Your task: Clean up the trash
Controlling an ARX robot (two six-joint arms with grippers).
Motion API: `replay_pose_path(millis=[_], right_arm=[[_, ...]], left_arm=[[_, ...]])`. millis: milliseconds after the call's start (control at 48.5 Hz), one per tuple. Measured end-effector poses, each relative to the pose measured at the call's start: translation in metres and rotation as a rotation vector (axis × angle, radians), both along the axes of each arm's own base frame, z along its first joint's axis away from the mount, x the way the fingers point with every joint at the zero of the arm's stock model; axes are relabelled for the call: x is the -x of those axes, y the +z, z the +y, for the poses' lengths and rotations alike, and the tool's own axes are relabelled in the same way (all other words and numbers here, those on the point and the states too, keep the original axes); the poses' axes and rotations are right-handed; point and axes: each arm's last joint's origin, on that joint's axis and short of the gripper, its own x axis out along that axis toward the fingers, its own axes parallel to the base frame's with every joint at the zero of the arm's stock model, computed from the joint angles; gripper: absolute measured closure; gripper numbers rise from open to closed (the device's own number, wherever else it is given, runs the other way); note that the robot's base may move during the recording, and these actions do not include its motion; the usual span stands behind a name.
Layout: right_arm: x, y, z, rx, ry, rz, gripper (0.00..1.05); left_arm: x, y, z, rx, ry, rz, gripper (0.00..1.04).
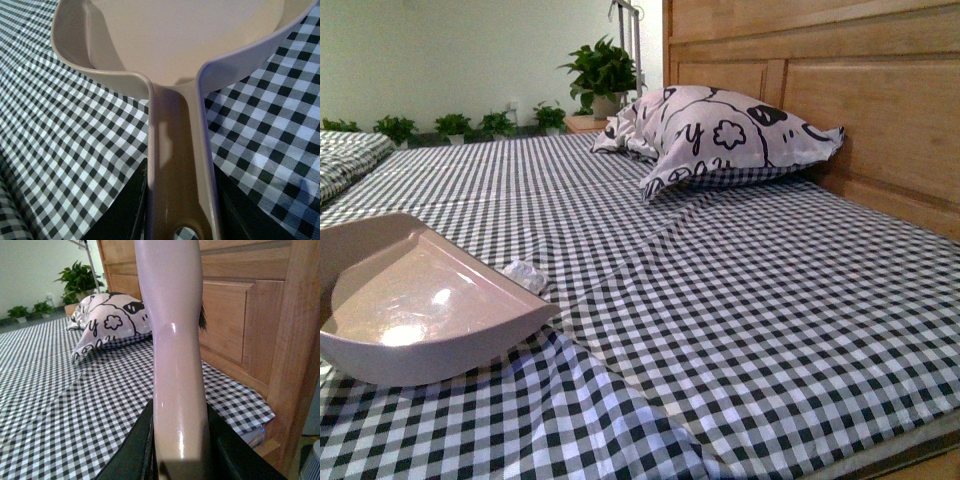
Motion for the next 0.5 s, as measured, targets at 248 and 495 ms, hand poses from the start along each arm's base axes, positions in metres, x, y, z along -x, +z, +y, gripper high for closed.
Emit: replay_pose_path(millis=[248,495], right_arm=[[0.0,0.0,0.0,0.0,0.0,0.0,0.84],[0.0,0.0,0.0,0.0,0.0,0.0,0.84]], left_arm=[[-0.009,-0.011,0.003,0.005,-0.003,0.08,0.77],[-0.011,-0.02,0.008,0.019,0.008,0.124,0.77]])
